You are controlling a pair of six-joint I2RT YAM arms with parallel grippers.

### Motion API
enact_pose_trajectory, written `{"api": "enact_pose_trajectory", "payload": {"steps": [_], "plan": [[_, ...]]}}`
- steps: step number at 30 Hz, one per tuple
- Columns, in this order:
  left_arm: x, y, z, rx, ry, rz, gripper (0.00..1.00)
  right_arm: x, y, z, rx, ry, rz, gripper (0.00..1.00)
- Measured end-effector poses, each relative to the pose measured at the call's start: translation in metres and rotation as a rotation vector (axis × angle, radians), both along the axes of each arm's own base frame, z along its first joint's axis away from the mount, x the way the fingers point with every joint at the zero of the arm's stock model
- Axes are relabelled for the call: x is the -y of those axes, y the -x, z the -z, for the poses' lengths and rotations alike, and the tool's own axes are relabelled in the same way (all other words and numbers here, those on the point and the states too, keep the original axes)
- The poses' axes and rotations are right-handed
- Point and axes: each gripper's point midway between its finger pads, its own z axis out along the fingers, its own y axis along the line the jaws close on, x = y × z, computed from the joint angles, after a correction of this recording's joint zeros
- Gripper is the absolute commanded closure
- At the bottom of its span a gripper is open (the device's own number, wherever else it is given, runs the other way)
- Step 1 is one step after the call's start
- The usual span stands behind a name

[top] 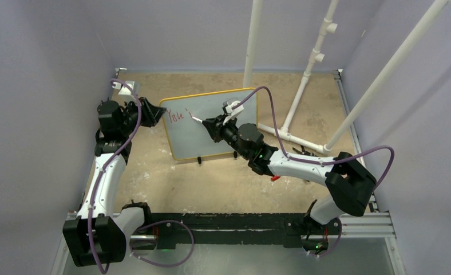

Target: Write a sentence on the whiteboard

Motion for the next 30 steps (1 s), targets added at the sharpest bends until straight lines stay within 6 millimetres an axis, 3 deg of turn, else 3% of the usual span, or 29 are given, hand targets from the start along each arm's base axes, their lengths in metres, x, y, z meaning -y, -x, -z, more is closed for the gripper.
{"api": "enact_pose_trajectory", "payload": {"steps": [16, 24, 30], "plan": [[0.000, 0.000, 0.000, 0.000, 0.000, 0.000, 0.77, 0.001, 0.002, 0.001, -0.009, -0.007, -0.004, 1.00], [0.000, 0.000, 0.000, 0.000, 0.000, 0.001, 0.77, -0.002, -0.002, -0.014, 0.015, -0.038, -0.001, 1.00], [0.000, 0.000, 0.000, 0.000, 0.000, 0.001, 0.77, 0.000, -0.004, -0.016, 0.017, -0.043, 0.016, 1.00]]}}
